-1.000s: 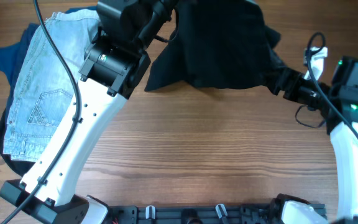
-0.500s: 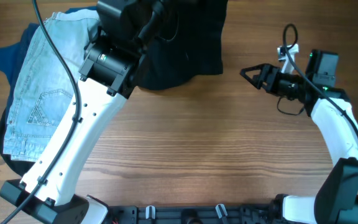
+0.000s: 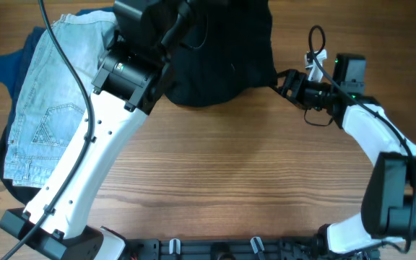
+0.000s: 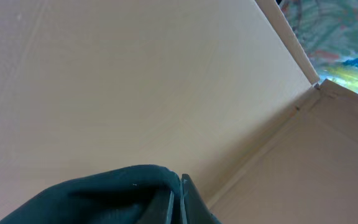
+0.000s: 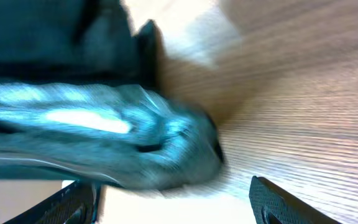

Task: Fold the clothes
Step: 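Grasp the black shorts with both grippers and lift them off the pile, then pull the black shorts rightward and up, stretching them between grippers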

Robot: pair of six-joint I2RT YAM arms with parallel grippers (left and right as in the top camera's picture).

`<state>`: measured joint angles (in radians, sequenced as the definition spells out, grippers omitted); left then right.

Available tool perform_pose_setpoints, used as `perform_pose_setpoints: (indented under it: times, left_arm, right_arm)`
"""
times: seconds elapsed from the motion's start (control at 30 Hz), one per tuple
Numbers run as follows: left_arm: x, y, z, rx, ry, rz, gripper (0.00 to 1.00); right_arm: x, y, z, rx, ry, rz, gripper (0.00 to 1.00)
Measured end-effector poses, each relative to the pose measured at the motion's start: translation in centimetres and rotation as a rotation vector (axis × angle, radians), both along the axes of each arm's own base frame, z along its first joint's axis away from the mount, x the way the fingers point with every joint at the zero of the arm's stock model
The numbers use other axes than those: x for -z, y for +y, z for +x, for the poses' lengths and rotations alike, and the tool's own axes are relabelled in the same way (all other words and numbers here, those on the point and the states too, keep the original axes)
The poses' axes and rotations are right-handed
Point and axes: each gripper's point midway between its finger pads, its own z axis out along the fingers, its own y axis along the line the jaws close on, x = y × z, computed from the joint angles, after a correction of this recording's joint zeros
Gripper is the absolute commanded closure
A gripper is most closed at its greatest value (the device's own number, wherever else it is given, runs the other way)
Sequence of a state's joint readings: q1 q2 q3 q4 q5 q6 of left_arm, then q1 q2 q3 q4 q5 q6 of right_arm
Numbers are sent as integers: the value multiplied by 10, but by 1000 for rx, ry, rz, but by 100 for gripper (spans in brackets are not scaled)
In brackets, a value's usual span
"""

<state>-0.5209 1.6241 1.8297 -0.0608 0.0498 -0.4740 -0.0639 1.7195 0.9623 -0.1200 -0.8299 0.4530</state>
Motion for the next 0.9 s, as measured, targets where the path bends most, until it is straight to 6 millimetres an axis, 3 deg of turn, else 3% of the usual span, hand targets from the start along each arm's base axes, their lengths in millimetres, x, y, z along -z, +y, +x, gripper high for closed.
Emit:
perform_pose_setpoints:
  times: [0.13, 0.43, 0.57, 0.67, 0.7, 0.77, 0.83, 0.9]
  left_arm:
    - [0, 0, 0, 0, 0, 0, 96]
    - [4, -1, 0, 4, 15, 9, 96]
    - [5, -3, -1, 16, 15, 11, 96]
    - [5, -5, -2, 28, 14, 13, 96]
    - [5, -5, -2, 31, 15, 14, 96]
    - [6, -6, -3, 39, 17, 16, 96]
    - [6, -7, -4, 45, 16, 16, 96]
    - [6, -7, -4, 49, 16, 17, 96]
  right_arm:
    - [15, -1, 6, 8, 13, 7, 20]
    - [-12, 0, 33, 19, -164, 13, 19]
    - [-26, 17, 41, -18, -267, 12, 19]
    - [-24, 35, 45, -59, -317, 17, 20]
    - [-17, 42, 46, -72, -320, 20, 24]
    - [-7, 47, 50, -79, -324, 26, 48]
    - [7, 47, 52, -76, -304, 31, 95]
    - [12, 47, 53, -74, -296, 33, 96]
